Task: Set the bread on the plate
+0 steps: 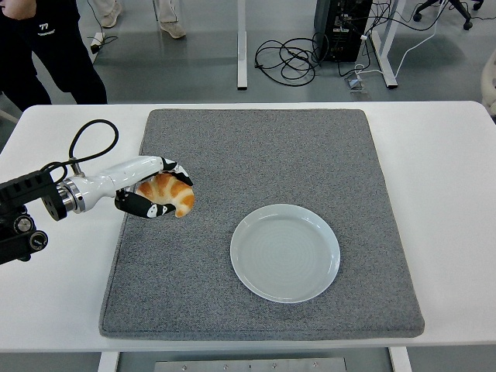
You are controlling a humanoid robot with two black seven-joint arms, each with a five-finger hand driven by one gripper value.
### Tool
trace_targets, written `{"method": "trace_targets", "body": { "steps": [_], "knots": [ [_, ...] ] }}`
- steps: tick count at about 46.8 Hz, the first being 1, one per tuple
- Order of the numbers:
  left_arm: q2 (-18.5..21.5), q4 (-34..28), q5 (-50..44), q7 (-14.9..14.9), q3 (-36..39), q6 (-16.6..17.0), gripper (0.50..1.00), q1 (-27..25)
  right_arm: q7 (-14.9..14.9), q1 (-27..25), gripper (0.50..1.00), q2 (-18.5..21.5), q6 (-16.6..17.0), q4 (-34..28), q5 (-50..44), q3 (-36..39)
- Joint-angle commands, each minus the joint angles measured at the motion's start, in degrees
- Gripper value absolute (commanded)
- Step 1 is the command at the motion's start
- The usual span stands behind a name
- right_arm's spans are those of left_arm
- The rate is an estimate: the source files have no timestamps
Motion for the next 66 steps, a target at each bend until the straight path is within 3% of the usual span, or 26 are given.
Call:
{"method": "trace_targets", "body": {
  "steps": [1, 17, 35, 47, 66],
  "knots": [
    [1.36, -0.70, -0.92, 0.13, -0.03, -1.12, 0.500, -1.60, -0.01, 0.01, 1.000, 0.00, 0.00, 0.01, 0.00, 0.00],
    [5.32, -2.29, -4.52, 0.66, -0.03, -6.30, 0.500, -11.00, -0.01, 0.01, 1.000, 0.00, 0.00, 0.01, 0.00, 0.00],
    [4.00, -2.02, -5.31, 2.59, -0.03, -8.59, 0.500, -19.97, -0.01, 0.01, 1.000, 0.00, 0.00, 0.01, 0.00, 0.00],
    [-2.23, -1.06, -5.75, 4.87, -0.03, -8.33, 0.500, -23.13, -0.01, 0.01, 1.000, 0.00, 0.00, 0.01, 0.00, 0.00],
    [-17.26, 4.74, -7.86, 6.72, -0.03, -8.15, 0.500, -25.33, -0.01, 0.01, 1.000, 0.00, 0.00, 0.01, 0.00, 0.00]
  ]
}}
